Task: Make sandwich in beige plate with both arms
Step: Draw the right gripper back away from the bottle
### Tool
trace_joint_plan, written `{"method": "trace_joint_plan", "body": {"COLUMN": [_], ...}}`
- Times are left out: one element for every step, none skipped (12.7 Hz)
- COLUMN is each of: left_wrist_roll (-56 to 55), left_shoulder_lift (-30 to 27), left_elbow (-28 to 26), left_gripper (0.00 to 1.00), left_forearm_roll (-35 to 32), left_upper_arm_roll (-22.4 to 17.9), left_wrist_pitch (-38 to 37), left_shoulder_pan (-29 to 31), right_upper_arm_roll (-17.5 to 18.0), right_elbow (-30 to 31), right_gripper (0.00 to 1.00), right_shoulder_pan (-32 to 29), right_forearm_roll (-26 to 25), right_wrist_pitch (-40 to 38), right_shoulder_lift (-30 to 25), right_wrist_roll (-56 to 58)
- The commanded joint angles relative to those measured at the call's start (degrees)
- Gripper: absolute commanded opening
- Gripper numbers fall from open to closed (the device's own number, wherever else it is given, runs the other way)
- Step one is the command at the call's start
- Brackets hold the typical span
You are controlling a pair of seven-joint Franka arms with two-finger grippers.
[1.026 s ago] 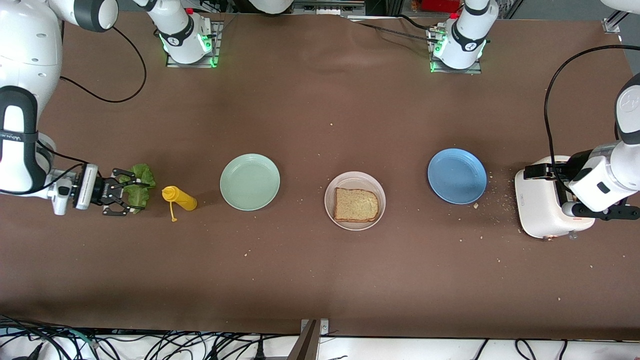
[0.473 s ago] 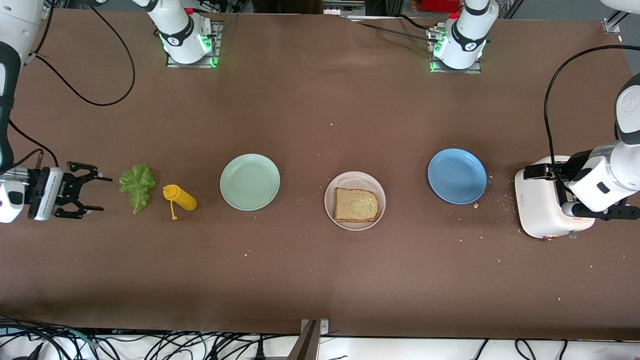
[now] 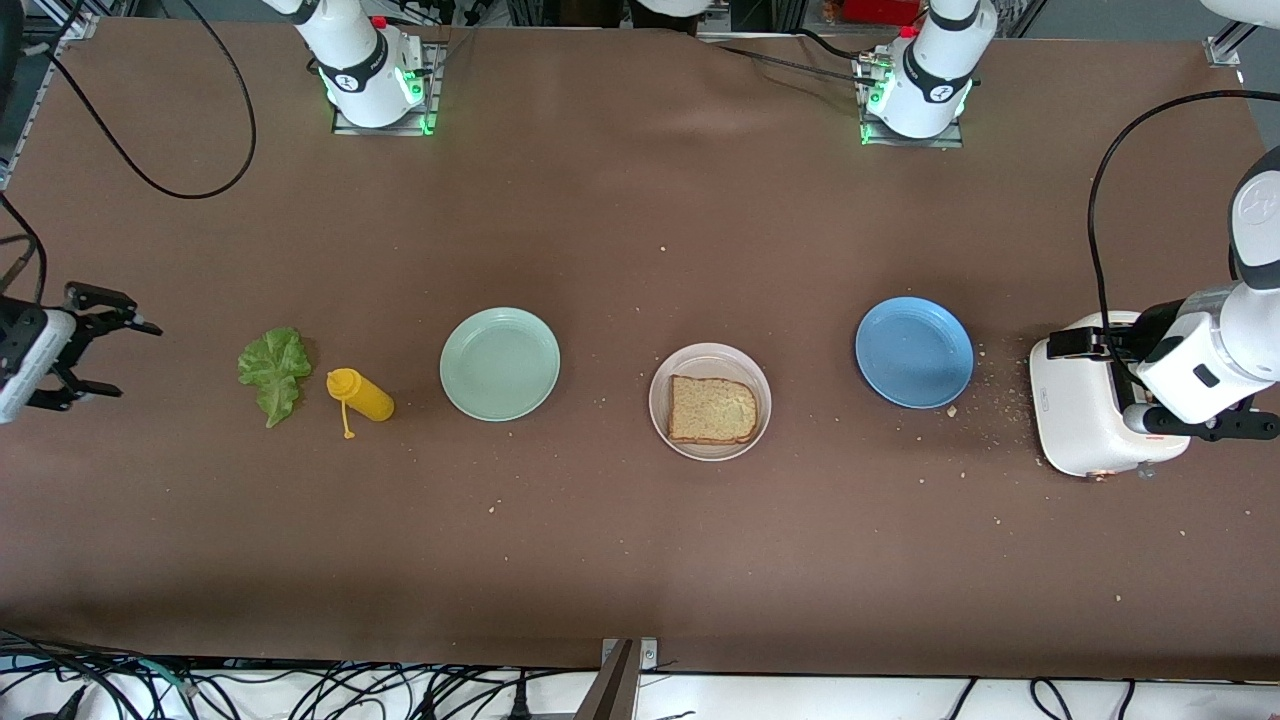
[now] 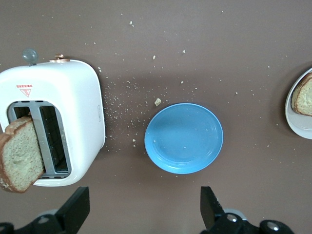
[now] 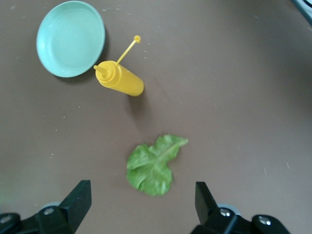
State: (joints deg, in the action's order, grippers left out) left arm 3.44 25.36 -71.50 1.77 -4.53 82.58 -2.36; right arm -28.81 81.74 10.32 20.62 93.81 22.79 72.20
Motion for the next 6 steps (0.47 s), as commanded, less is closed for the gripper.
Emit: {"method": "trace_joint_plan", "body": {"left_wrist_roll": [-0.72, -0.72, -0.72, -0.72, -0.72, -0.72], "left_shoulder_lift": [-0.23, -0.23, -0.23, -0.23, -0.23, -0.14], "left_elbow": [0.04, 0.04, 0.04, 0.04, 0.04, 0.04], "left_gripper": [1.0, 1.0, 1.0, 1.0, 1.0, 1.0], "left_forearm_roll": [-2.56, -2.56, -2.56, -2.56, -2.56, -2.56], "left_upper_arm_roll": [0.05, 0.05, 0.05, 0.05, 0.05, 0.05], "left_wrist_pitch": [-0.49, -0.49, -0.49, -0.49, -0.49, -0.49], "left_shoulder_pan": [-0.54, -0.54, -0.54, -0.54, -0.54, -0.54], "right_upper_arm_roll": [-0.02, 0.06, 0.15, 0.07, 0.07, 0.41], "right_elbow": [0.7, 0.79, 0.79, 0.79, 0.96, 1.4], "right_gripper": [0.98, 0.98, 0.98, 0.98, 0.98, 0.98], "right_shoulder_pan": [1.71, 2.59, 3.29, 4.17, 4.96, 5.32], "right_forearm_roll": [-6.8, -9.43, -11.2, -13.13, -14.72, -16.21], "right_wrist_pitch": [-2.4, -2.58, -2.58, -2.67, -3.1, -3.63], "right_shoulder_lift": [-4.67, -5.64, -6.35, -6.53, -7.31, -7.93], "right_wrist_roll": [-13.09, -15.92, -18.38, -22.41, -28.8, -35.04]}}
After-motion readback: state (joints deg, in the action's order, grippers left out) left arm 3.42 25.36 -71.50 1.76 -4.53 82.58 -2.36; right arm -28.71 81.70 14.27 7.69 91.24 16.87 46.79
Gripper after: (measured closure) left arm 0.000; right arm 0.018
